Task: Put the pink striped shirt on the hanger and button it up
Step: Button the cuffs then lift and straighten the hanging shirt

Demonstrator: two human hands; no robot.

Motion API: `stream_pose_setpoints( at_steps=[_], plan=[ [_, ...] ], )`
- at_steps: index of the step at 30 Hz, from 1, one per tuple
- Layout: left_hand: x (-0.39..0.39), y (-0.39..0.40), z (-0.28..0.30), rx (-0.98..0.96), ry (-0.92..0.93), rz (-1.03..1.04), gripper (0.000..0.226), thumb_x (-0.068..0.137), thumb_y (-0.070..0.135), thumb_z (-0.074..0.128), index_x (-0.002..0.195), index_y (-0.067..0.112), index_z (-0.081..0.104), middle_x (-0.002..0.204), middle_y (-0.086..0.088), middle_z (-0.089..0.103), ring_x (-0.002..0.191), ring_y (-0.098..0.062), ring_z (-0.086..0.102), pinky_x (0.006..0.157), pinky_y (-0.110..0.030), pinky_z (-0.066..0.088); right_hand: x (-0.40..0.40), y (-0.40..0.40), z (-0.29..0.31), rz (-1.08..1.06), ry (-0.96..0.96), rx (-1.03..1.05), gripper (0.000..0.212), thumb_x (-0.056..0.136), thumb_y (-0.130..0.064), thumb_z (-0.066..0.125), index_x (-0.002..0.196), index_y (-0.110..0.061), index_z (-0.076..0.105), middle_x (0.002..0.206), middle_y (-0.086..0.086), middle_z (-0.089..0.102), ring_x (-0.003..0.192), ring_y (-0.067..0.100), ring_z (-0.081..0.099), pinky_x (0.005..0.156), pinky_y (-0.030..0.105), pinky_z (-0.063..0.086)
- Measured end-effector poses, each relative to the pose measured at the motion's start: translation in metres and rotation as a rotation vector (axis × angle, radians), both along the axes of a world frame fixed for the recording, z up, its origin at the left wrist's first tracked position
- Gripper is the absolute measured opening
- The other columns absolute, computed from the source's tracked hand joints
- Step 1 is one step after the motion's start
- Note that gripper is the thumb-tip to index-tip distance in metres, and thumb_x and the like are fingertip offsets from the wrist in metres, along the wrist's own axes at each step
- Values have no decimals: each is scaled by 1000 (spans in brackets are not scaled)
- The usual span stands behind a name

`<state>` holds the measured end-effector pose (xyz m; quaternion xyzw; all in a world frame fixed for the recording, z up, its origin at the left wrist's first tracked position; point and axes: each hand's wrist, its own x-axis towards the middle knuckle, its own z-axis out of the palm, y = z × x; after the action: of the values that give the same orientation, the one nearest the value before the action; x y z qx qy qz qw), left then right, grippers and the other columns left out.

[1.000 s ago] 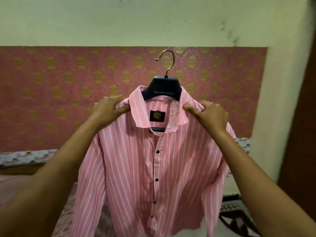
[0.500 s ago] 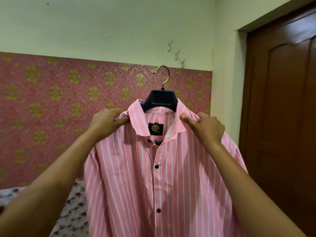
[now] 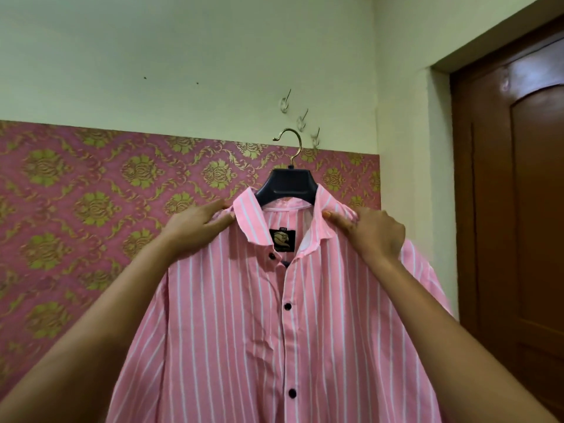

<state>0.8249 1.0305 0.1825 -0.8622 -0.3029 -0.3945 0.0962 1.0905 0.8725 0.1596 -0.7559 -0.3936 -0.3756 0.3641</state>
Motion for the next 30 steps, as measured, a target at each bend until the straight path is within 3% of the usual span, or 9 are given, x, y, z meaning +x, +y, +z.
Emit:
stream_pose_setpoints(
  at_steps=[3, 5, 9, 11, 13, 16, 22, 25, 30],
  plan=[
    [25, 32, 20, -113, 1, -10, 79, 75, 70, 13, 130, 26, 49, 130, -9, 57, 116, -30, 52, 89, -39, 38, 25, 46, 15, -11, 12, -10, 78, 67, -84, 32, 69, -10, 56, 68, 10, 55, 66, 29, 56, 49, 24, 27],
    [41, 53, 32, -119, -26, 18, 95, 70, 81, 6, 130, 22, 51, 116, -10, 60, 106, -29, 54, 86, -38, 38, 43, 81, 24, -1, 13, 5, 80, 65, -85, 30, 68, -10, 56, 66, 9, 53, 63, 28, 53, 53, 25, 30],
    [75, 108, 48, -1, -32, 172, 100, 63, 90, 6, 98, 18, 64, 86, -4, 62, 78, -24, 56, 71, -33, 42, 78, 154, 38, 49, -3, 34, 89, 58, -88, 20, 69, -8, 59, 67, 10, 55, 57, 25, 46, 51, 26, 29],
    [94, 139, 56, 95, -53, 266, 89, 64, 91, 11, 79, 18, 60, 75, -5, 62, 70, -24, 58, 64, -32, 44, 97, 187, 47, 74, -6, 56, 87, 58, -88, 22, 67, -9, 56, 63, 9, 51, 55, 24, 45, 48, 23, 24],
    [108, 164, 65, 143, -72, 295, 82, 64, 87, 14, 73, 17, 57, 69, -5, 61, 65, -23, 58, 60, -30, 46, 109, 212, 61, 103, -23, 70, 82, 59, -87, 24, 62, -10, 50, 61, 7, 49, 51, 21, 43, 47, 22, 24],
    [135, 208, 100, 210, -132, 331, 81, 64, 86, 16, 75, 18, 60, 70, -4, 62, 65, -24, 59, 57, -28, 42, 138, 260, 96, 143, -69, 145, 82, 55, -88, 22, 57, -9, 47, 62, 8, 51, 52, 22, 47, 47, 22, 27],
    [179, 262, 184, 342, -137, 429, 74, 76, 81, 23, 79, 19, 63, 82, -7, 64, 73, -26, 58, 59, -29, 41, 183, 326, 166, 174, -120, 261, 96, 53, -91, 12, 70, -8, 57, 73, 12, 57, 71, 30, 59, 57, 29, 34],
    [193, 276, 224, 394, -110, 480, 76, 77, 81, 19, 75, 16, 60, 78, -5, 60, 72, -25, 57, 59, -30, 38, 196, 343, 199, 144, -131, 259, 95, 62, -86, 17, 83, -5, 63, 88, 17, 65, 82, 34, 61, 61, 31, 33],
    [213, 303, 279, 467, -82, 478, 80, 78, 80, 15, 79, 16, 62, 81, -5, 61, 74, -25, 59, 61, -30, 42, 216, 362, 245, 74, -176, 289, 85, 75, -80, 22, 89, -6, 62, 95, 17, 64, 87, 33, 60, 65, 32, 33]
  ],
)
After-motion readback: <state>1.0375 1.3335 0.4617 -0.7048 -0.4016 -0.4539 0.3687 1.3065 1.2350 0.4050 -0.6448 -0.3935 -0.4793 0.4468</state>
